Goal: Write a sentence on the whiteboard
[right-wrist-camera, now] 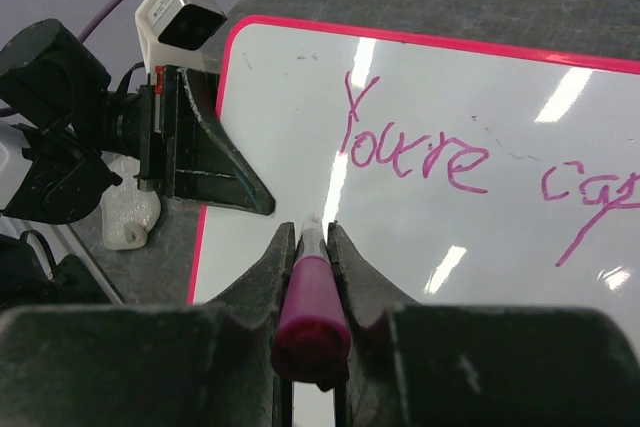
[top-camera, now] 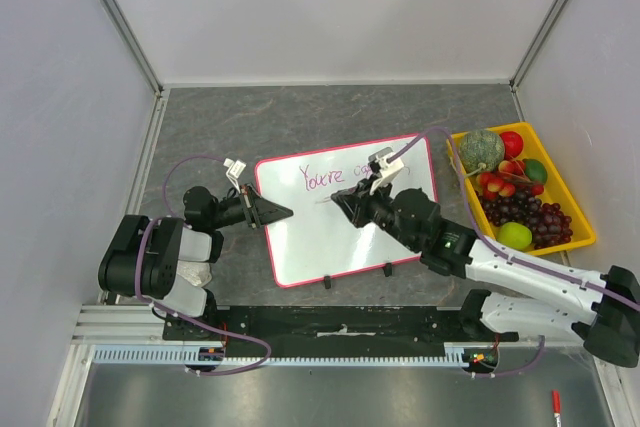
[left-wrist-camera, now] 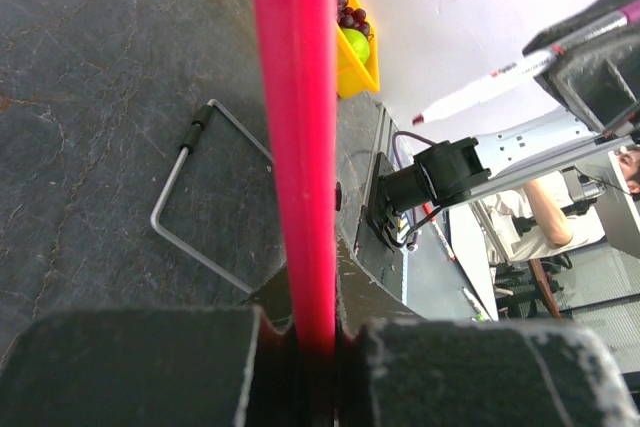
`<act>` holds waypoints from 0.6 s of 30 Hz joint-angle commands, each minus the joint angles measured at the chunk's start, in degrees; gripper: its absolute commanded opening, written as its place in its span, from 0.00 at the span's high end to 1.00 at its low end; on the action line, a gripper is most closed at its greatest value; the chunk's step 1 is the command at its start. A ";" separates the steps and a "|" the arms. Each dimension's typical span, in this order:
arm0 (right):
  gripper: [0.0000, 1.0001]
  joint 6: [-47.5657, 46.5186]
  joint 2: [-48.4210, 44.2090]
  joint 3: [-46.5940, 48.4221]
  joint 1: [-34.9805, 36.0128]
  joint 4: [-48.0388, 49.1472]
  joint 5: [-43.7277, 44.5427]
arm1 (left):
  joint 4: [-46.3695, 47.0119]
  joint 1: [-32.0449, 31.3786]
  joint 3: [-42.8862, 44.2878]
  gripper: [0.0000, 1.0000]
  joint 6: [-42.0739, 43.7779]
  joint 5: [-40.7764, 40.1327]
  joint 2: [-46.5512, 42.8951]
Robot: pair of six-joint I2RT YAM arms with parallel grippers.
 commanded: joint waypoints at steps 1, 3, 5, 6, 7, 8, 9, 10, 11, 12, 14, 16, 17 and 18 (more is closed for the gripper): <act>1.00 -2.85 2.40 3.72 5.17 3.69 10.52 | 0.86 -0.15 -0.71 0.98 4.28 0.25 0.96; 1.00 -3.20 3.46 4.07 6.67 3.69 12.46 | 0.95 -0.23 -0.71 0.98 4.28 0.25 1.04; 1.00 -3.11 4.25 3.98 7.38 4.30 13.61 | 1.03 -0.15 -0.71 0.98 4.20 0.25 1.04; 1.00 -3.03 4.95 4.07 7.47 4.39 13.96 | 1.03 -0.15 -0.71 0.98 4.19 0.25 0.96; 1.00 -2.85 5.30 4.24 7.65 4.39 13.88 | 1.03 -0.15 -0.71 0.98 4.19 0.25 1.04; 1.00 -2.85 5.92 4.33 7.65 4.39 14.05 | 0.95 -0.23 -0.71 0.98 4.19 0.25 1.04; 1.00 -2.76 6.36 4.51 7.82 4.39 14.23 | 1.12 -0.15 -0.71 0.98 4.19 0.25 1.04; 1.00 -2.67 6.80 4.60 7.82 4.48 14.32 | 1.12 -0.15 -0.62 0.98 4.19 0.25 1.04; 1.00 -2.67 7.15 4.51 7.91 4.83 14.14 | 1.21 -0.15 -0.71 0.98 4.11 0.25 1.13; 1.00 -2.50 7.41 4.42 7.91 5.09 14.14 | 1.21 -0.23 -0.71 0.98 4.11 0.34 1.13; 1.00 -2.41 8.03 4.60 7.91 5.45 14.05 | 1.30 -0.15 -0.71 0.98 4.11 0.25 1.04; 1.00 -2.15 8.73 4.68 8.00 5.62 14.05 | 1.30 -0.23 -0.71 0.98 4.19 0.34 1.13; 1.00 -2.15 8.91 4.69 8.00 5.62 13.97 | 1.21 -0.23 -0.71 0.98 4.02 0.34 1.13; 1.00 -2.15 9.09 4.69 8.00 5.88 13.88 | 1.38 -0.15 -0.71 0.98 4.02 0.34 1.13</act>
